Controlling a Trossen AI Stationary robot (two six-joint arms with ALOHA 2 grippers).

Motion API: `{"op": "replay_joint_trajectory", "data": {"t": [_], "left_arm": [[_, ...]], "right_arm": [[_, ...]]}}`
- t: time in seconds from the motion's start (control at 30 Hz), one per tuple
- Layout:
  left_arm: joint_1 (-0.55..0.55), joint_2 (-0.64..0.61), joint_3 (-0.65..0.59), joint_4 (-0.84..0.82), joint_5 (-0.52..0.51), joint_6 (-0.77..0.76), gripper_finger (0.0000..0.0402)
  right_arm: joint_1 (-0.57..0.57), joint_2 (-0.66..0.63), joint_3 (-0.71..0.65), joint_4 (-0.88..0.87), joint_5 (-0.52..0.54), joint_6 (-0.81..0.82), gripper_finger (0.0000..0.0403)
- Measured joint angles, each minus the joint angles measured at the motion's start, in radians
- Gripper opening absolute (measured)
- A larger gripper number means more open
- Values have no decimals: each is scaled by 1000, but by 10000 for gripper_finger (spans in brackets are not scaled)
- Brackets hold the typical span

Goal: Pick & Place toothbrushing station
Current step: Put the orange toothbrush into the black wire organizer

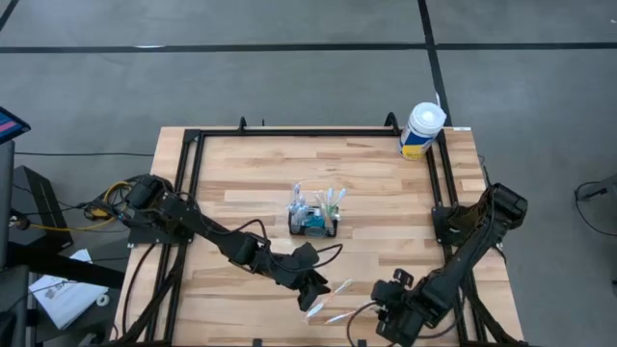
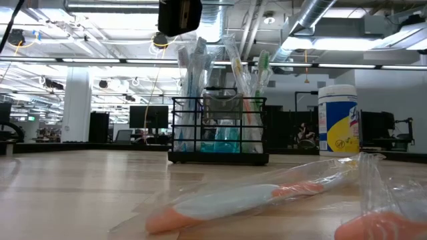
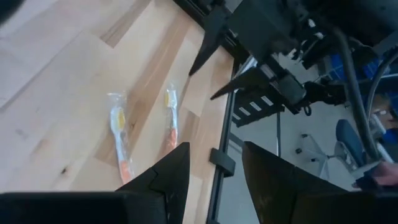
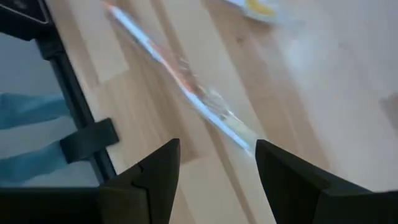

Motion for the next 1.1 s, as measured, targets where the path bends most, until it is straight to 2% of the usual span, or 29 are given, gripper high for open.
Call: {"op": "replay_joint_trajectory", "data": {"t": [0.17, 0.27, 0.6, 0.9, 1.1], "left_arm": [[14, 0, 0, -1, 47, 47, 142], [20, 0, 0, -1, 64, 72, 142], [25, 0, 0, -1, 64, 99, 142], [25, 0, 0, -1, 49, 107, 142], [25, 0, 0, -1, 0, 108, 142]], "right_arm": [[-44, -1, -49, 198, -61, -84, 200], [-61, 0, -84, 260, -89, -100, 200], [-67, 0, -181, 255, -179, -147, 200], [-81, -7, -209, 253, -366, -460, 199], [-113, -7, -209, 254, -400, -573, 188]]}}
